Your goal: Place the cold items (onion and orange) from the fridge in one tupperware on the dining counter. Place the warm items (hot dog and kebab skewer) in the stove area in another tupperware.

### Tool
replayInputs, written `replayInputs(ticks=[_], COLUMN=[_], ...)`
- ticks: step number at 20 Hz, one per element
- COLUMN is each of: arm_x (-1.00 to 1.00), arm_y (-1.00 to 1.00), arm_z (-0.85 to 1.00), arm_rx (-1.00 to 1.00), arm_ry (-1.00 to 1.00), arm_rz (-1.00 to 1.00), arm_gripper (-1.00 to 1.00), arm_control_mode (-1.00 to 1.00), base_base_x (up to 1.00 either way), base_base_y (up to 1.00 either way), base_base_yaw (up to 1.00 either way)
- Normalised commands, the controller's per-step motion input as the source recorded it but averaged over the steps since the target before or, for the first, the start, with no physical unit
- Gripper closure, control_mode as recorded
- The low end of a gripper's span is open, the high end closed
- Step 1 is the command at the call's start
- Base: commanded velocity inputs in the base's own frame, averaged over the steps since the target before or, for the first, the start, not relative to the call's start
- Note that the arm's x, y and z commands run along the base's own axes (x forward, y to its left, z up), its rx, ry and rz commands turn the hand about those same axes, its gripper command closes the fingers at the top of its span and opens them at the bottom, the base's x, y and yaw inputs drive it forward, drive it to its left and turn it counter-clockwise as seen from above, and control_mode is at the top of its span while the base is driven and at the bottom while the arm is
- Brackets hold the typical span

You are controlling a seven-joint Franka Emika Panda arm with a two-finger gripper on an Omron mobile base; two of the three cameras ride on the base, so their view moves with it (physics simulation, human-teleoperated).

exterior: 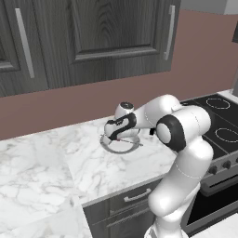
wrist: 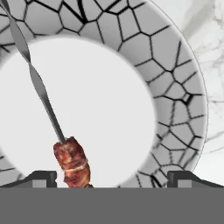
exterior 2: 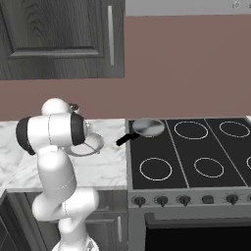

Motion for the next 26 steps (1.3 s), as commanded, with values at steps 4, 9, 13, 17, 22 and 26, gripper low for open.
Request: replayInputs(ticks=[4, 9, 13, 17, 22, 26], arm_x=[0.32, 0.01, 0.09, 0.19, 0.2, 0.16], arm_y=[-0.71, -0.5, -0.36, -0.43, -0.37, -0.16], arm_z=[-0.28, -0.5, -0.54, -0.51, -0.53, -0.69], arm_rx=[0.0, -0.01, -0.02, -0.01, -0.03, -0.09], arm_ry=[0.0, 0.0, 0.0, 0.0, 0.0, 0.0], arm_rz=[0.21, 0.15, 0.14, 0.15, 0.15, 0.13], arm_gripper=[-1.0, -1.0, -1.0, -1.0, 1.0, 1.0], arm_control_mode=[-1.0, -1.0, -1.0, -1.0, -1.0, -1.0], base_base_x=[0.0, 0.0, 0.0, 0.0, 0.0, 0.0], base_base_y=[0.0, 0.0, 0.0, 0.0, 0.0, 0.0], base_base_yaw=[0.0, 0.0, 0.0, 0.0, 0.0, 0.0])
